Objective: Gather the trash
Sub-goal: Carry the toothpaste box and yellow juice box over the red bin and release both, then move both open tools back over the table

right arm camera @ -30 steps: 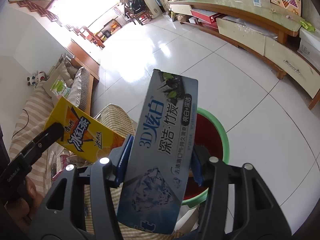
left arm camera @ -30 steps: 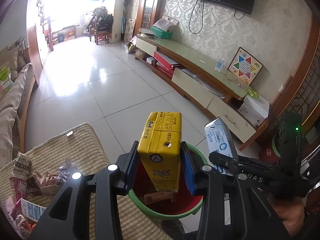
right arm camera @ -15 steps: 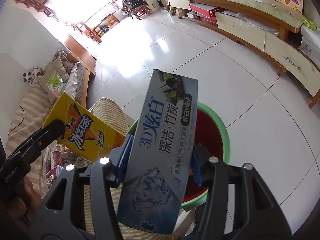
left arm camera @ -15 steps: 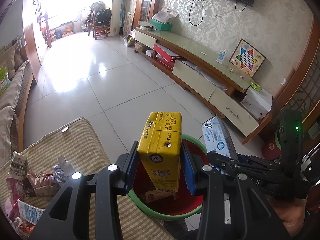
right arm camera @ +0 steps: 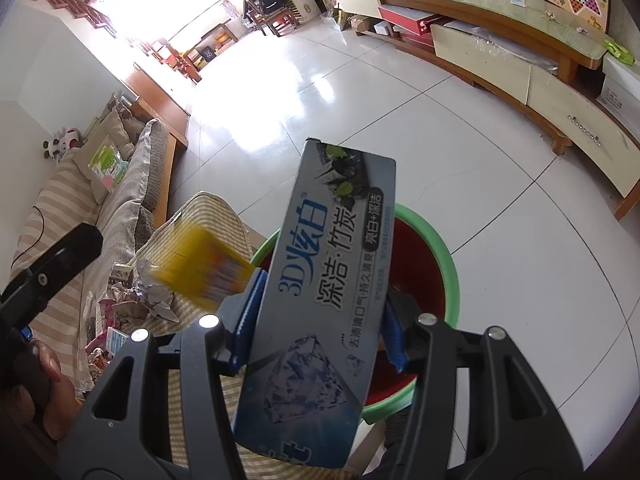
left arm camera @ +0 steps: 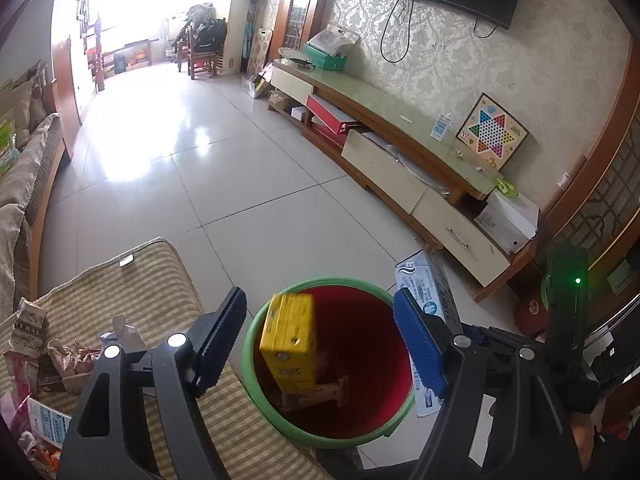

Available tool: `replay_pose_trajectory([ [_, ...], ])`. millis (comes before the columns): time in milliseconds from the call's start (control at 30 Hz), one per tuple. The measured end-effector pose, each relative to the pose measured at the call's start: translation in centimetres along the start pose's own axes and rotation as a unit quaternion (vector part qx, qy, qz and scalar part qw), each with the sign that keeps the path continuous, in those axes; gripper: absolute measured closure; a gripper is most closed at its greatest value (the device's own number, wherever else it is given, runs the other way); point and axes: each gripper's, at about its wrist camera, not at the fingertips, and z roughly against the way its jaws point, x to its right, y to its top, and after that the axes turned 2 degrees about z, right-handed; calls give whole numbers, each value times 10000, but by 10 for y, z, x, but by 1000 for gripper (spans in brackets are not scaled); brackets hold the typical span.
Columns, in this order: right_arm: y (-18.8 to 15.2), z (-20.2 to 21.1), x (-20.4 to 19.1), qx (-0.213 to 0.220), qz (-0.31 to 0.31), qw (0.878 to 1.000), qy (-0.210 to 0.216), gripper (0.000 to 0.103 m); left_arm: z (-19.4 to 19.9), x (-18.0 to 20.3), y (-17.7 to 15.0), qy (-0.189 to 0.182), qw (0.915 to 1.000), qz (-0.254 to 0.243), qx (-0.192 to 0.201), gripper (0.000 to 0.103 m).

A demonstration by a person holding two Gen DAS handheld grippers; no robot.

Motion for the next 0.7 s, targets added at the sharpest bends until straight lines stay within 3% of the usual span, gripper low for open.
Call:
replay_pose_trajectory([
  [267, 3, -2, -9, -4, 230, 9997, -105, 50, 22, -17, 2, 264, 9982, 236, 491, 8],
  [333, 3, -1, -13, 26, 351, 9991, -224, 30, 27, -22, 3, 315, 9974, 289, 575, 8],
  [367, 3, 1, -14, 77, 371, 9989, -283, 15, 29, -24, 3, 335, 9972, 304, 595, 8],
  [400, 4, 3, -16, 125, 398, 9986, -331, 9, 31, -26, 4, 372, 9968, 325, 621, 8],
  [467, 5, 5, -18, 161, 426, 9984, -342, 5, 36, -30, 4, 405, 9961, 381, 685, 8],
  [700, 3, 6, -28, 84, 496, 9978, -426, 5, 63, -49, 1, 466, 9940, 519, 845, 8],
])
